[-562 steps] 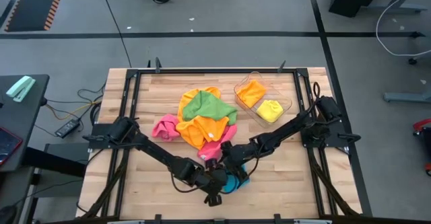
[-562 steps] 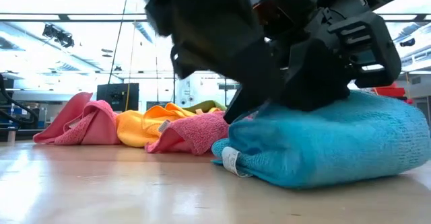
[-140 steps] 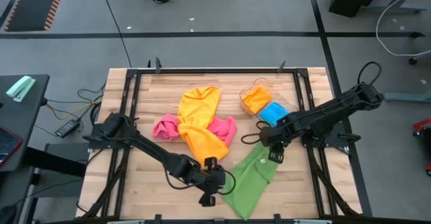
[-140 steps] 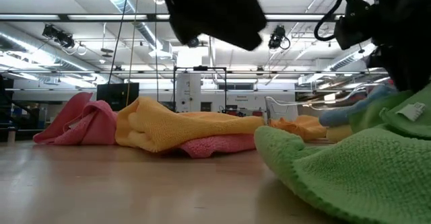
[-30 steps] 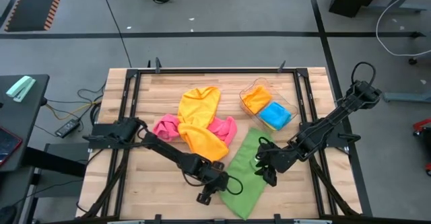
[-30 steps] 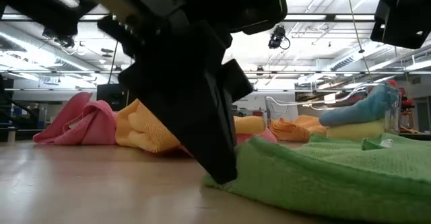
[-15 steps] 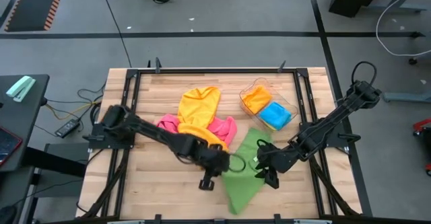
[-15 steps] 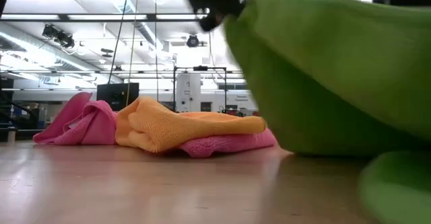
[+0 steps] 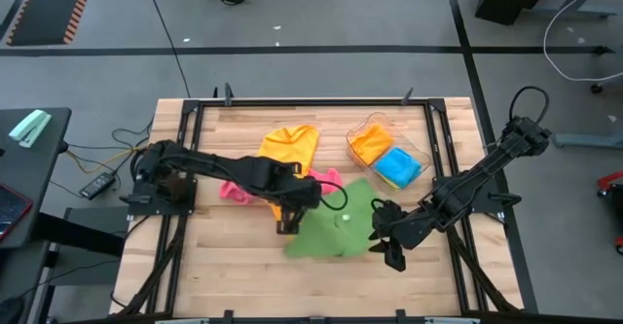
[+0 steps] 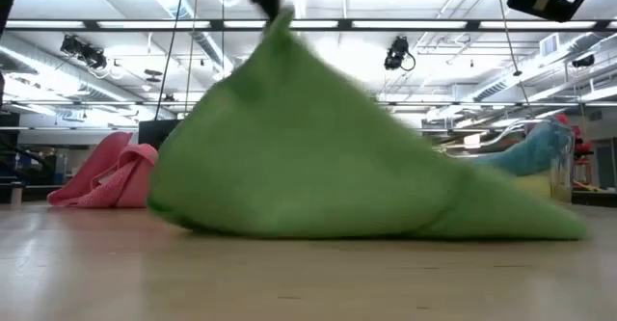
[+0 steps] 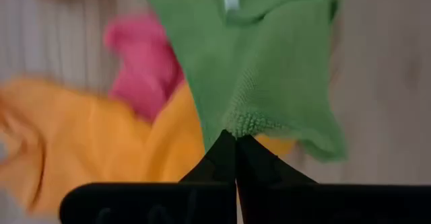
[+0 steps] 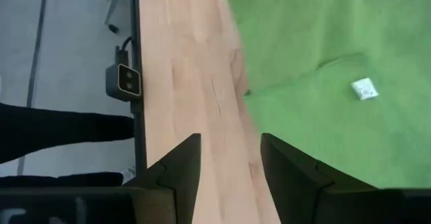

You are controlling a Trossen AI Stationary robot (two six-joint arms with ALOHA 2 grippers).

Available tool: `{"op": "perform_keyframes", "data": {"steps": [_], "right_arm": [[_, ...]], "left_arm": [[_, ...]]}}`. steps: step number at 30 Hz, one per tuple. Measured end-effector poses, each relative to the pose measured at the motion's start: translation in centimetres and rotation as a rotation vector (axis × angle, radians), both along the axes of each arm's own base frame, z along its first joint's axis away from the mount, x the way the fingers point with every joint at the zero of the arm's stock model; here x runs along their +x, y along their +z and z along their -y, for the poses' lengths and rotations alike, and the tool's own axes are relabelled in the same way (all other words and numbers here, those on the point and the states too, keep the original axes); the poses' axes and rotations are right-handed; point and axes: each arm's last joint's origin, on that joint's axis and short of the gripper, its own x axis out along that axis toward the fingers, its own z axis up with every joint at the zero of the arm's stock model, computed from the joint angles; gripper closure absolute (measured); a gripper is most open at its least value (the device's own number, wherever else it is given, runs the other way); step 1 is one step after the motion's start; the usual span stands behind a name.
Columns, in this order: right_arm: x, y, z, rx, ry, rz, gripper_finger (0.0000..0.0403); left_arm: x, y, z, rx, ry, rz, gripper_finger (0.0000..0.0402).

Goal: Fold microfiber towels
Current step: Fold the green towel

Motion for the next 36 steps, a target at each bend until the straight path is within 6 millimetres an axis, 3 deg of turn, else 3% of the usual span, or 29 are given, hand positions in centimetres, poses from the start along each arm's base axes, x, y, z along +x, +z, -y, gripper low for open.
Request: {"op": "perform_keyframes", "data": {"steps": [6,10,17,21,24,31,36], "right_arm": [[0.2,-0.1,0.1,-0.093,-0.017,0.047,0.0240],[1.1,-1.4,0.1,-0.234,-0.025,0.055,0.0240],[5.0,-7.1,0.7,-0.342,-0.137,-0.080,0.0239],[6.6,-9.7,1.9,-0.357,-0.180,-0.153,0.0236],[7.1,-10.7,2.8,-0.329,-0.199,-0.085,0.0235],[4.8,-12.0,4.0,-0.256,-0.190,0.083,0.0241],[2.9,-10.4,3.3,-0.224,-0.144,0.139,0.0242]], "left_arm": [[0.0,-2.7,0.1,0.058,-0.114,-0.214,0.0396],[0.9,-4.7,0.4,0.077,-0.157,-0.275,0.0394],[2.1,-7.1,-0.2,0.092,-0.160,-0.340,0.0392],[2.0,-7.2,-0.4,0.087,-0.119,-0.357,0.0391],[1.5,-7.1,-0.5,0.084,-0.085,-0.399,0.0397],[1.1,-7.0,0.4,0.033,-0.142,-0.426,0.0393],[0.6,-9.0,0.4,0.026,-0.160,-0.369,0.0396]]}}
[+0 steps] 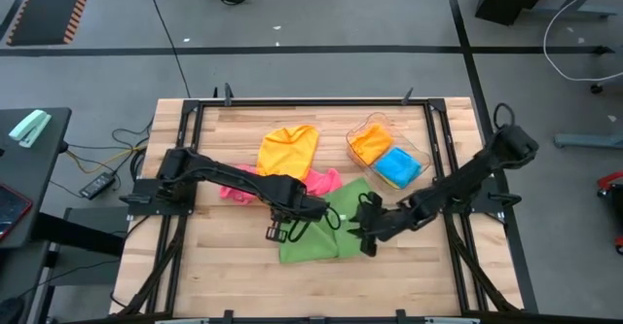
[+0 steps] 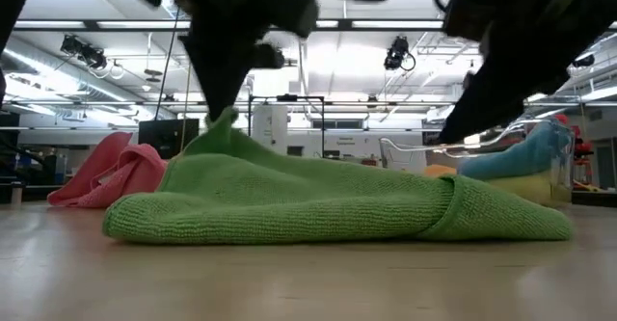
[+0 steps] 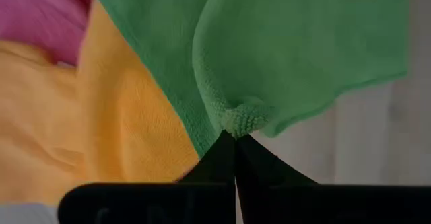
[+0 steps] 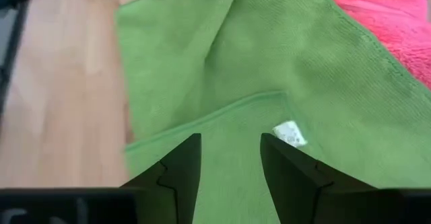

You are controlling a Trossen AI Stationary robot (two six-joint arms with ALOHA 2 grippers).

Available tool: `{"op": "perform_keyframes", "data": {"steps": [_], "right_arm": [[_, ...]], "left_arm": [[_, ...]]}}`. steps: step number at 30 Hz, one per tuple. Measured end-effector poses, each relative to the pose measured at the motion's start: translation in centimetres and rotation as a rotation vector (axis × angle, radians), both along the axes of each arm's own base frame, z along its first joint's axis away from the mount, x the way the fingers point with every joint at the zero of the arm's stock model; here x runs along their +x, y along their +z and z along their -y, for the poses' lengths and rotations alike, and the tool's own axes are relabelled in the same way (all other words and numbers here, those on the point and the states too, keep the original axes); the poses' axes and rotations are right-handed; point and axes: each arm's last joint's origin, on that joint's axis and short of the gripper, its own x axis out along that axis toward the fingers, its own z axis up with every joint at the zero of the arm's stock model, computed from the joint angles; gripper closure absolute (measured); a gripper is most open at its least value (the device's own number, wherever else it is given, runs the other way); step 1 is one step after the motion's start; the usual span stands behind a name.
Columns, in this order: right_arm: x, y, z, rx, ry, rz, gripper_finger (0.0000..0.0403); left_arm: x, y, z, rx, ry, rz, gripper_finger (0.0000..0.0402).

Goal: Fold microfiber towels
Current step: Fold the green towel

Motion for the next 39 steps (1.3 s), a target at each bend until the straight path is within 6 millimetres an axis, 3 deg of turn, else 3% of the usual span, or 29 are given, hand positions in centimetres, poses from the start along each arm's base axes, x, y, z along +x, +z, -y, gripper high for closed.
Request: {"op": "perform_keyframes", "data": {"steps": [3,6,16,18,21,24,27,30,35,39], "right_arm": [[-0.9,0.9,-0.5,0.017,0.011,0.014,0.0242],[-1.4,1.6,-1.0,0.054,0.017,0.040,0.0242],[-1.5,2.2,-1.3,0.120,-0.019,0.061,0.0242],[-1.4,2.1,-1.1,0.095,-0.024,0.067,0.0242],[-0.9,1.7,-0.6,0.047,-0.037,0.062,0.0240],[-0.1,1.0,0.2,0.021,-0.064,0.045,0.0233],[0.8,0.6,1.3,0.033,-0.088,0.046,0.0220],[1.5,0.8,2.5,0.026,-0.087,0.065,0.0202],[2.5,1.1,4.5,-0.008,-0.097,0.093,0.0179],[3.6,0.9,5.6,-0.095,-0.018,0.144,0.0175]], "left_arm": [[-1.5,-1.7,-1.2,0.007,0.013,-0.011,0.0395],[-3.0,-2.0,-3.0,0.003,0.048,0.017,0.0397],[-6.6,4.2,-10.0,0.151,0.167,0.255,0.0394],[-6.7,4.5,-11.4,0.152,0.198,0.276,0.0393],[-6.5,3.7,-12.8,0.125,0.233,0.255,0.0393],[-6.0,1.5,-13.5,0.112,0.262,0.223,0.0388],[-5.8,0.0,-13.5,0.108,0.274,0.243,0.0351],[-5.8,-0.1,-13.4,0.085,0.271,0.249,0.0292],[-6.5,2.0,-13.0,-0.010,0.270,0.296,0.0201],[-7.4,3.5,-12.2,-0.051,0.305,0.333,0.0169]]}}
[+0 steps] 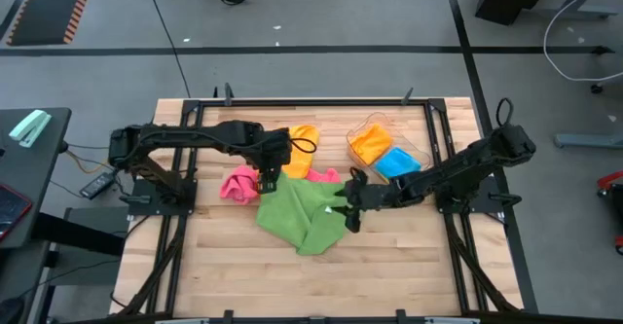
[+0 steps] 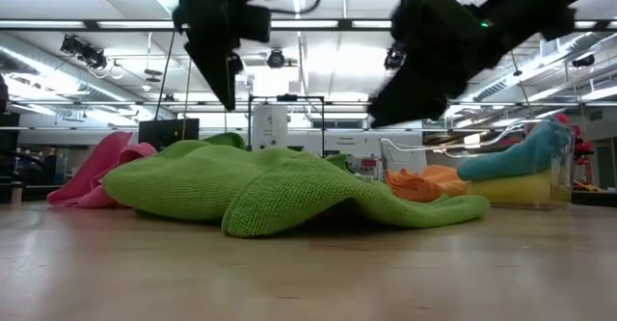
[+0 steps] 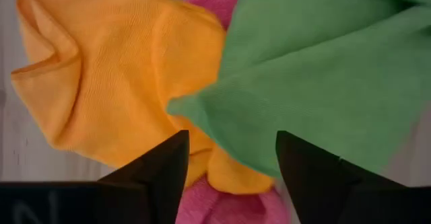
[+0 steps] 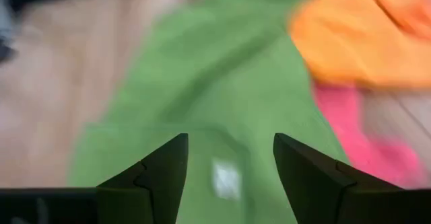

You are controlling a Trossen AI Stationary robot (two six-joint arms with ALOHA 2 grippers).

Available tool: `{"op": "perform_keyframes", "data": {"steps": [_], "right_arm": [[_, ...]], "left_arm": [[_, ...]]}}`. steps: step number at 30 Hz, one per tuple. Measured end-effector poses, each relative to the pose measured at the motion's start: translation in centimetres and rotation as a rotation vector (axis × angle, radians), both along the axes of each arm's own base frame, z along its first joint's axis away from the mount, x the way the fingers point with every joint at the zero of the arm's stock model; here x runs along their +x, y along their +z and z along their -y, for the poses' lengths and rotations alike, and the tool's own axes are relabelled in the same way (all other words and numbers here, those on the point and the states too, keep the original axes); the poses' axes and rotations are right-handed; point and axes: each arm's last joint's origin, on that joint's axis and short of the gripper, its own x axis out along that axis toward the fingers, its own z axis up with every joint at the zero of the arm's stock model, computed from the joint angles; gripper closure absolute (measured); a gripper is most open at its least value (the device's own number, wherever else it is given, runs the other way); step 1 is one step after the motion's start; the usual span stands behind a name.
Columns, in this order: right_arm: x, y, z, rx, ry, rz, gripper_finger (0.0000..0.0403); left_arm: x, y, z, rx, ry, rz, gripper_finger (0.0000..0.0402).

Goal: Fold microfiber towels
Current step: Fold the green towel

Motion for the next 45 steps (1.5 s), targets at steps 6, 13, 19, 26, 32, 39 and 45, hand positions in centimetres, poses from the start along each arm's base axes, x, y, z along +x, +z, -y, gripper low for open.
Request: {"op": "perform_keyframes", "data": {"steps": [6,13,19,26,32,39,45], "right_arm": [[2.0,-1.6,1.0,-0.111,0.090,-0.035,0.0193],[4.8,-3.3,1.6,-0.137,0.148,-0.092,0.0213],[5.6,-3.7,1.6,-0.149,0.214,-0.193,0.0283],[5.0,-1.4,1.6,-0.095,0.240,-0.168,0.0393],[2.9,3.4,1.9,0.012,0.161,-0.094,0.0395],[-0.2,6.9,2.4,0.106,0.073,-0.091,0.0395],[-1.1,8.4,1.7,0.254,-0.005,-0.069,0.0395]], "left_arm": [[-1.3,2.0,1.4,-0.009,-0.004,0.060,0.0177],[-1.8,2.9,2.5,-0.025,0.005,0.097,0.0212],[-2.0,2.8,3.6,-0.037,-0.008,0.068,0.0233],[-1.9,2.8,5.0,-0.075,-0.002,0.081,0.0249],[-0.9,3.4,7.8,-0.226,-0.003,0.206,0.0263],[1.5,4.7,11.5,-0.364,0.068,0.484,0.0252],[3.9,2.1,14.8,-0.385,0.160,0.528,0.0237]]}}
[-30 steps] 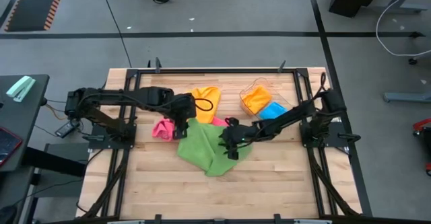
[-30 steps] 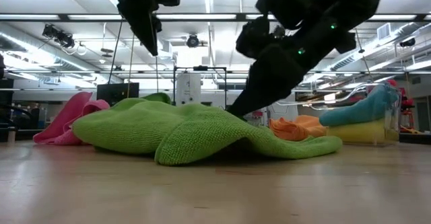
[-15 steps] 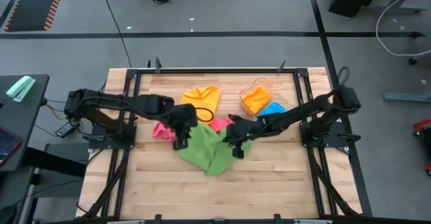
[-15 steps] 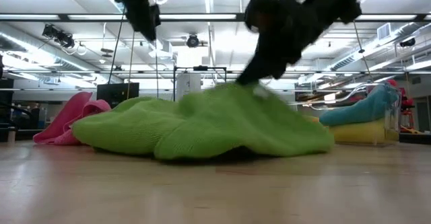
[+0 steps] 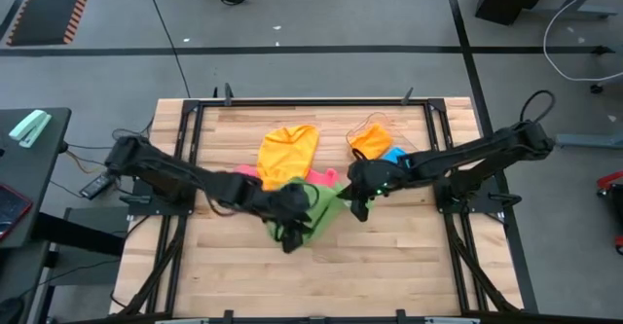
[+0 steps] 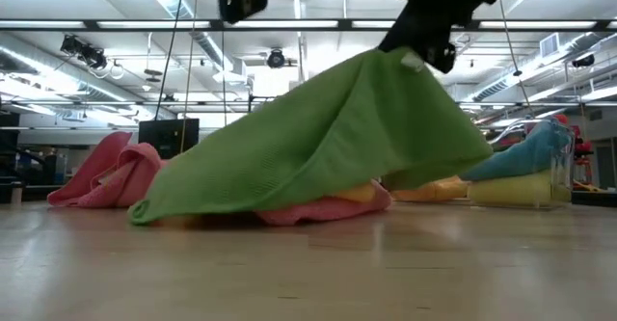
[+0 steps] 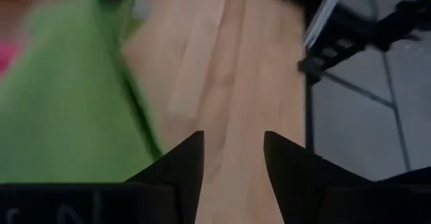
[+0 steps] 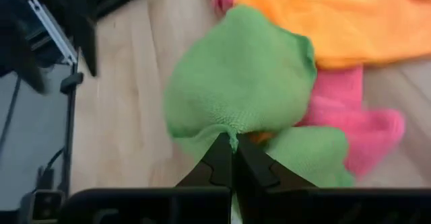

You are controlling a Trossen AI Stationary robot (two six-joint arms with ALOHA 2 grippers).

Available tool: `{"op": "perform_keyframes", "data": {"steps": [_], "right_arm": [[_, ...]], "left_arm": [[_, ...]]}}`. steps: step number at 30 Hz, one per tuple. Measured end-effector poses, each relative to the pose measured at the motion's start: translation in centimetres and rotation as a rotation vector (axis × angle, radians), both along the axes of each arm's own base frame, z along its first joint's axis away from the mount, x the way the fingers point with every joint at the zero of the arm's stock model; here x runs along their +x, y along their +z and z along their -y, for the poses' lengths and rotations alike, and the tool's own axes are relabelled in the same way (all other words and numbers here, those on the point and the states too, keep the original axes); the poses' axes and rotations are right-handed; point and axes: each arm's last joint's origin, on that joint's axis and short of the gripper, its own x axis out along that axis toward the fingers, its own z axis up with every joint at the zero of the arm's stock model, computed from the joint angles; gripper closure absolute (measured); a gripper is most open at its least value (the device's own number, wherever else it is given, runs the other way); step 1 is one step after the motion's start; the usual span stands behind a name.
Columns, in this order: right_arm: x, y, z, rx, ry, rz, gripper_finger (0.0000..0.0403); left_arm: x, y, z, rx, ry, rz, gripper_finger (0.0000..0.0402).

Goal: Fold microfiber towels
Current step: Fold the green towel

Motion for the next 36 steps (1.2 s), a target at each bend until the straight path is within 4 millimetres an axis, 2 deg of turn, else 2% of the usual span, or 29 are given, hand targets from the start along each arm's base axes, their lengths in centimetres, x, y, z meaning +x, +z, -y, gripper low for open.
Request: {"op": "perform_keyframes", "data": {"steps": [5,10,14,17,25,28,31,36], "right_arm": [[-0.2,0.7,-0.7,-0.010,-0.036,-0.083,0.0395],[-0.4,-0.3,-0.8,0.000,-0.056,-0.185,0.0395],[-0.5,-1.0,-1.4,0.027,-0.038,-0.225,0.0395],[-0.7,-1.4,-1.9,0.040,-0.008,-0.259,0.0395],[-1.2,-1.6,-3.2,0.154,0.079,-0.321,0.0395],[-1.6,-1.6,-4.0,0.231,0.138,-0.354,0.0395],[-2.3,-1.7,-5.4,0.263,0.192,-0.408,0.0395],[-4.3,-2.3,-7.1,0.304,0.295,-0.577,0.0395]], "left_arm": [[1.2,-4.1,2.8,-0.033,0.007,-0.124,0.0242],[1.4,-8.2,5.4,0.010,-0.030,-0.246,0.0245],[1.2,-10.6,7.3,0.103,-0.103,-0.277,0.0240],[0.3,-11.7,8.5,0.195,-0.165,-0.318,0.0235],[-3.1,-12.1,10.2,0.474,-0.272,-0.431,0.0231],[-3.8,-12.2,10.3,0.489,-0.273,-0.484,0.0238],[-3.8,-12.0,10.6,0.441,-0.272,-0.467,0.0248],[-3.0,-9.6,11.5,0.375,-0.364,-0.312,0.0273]]}}
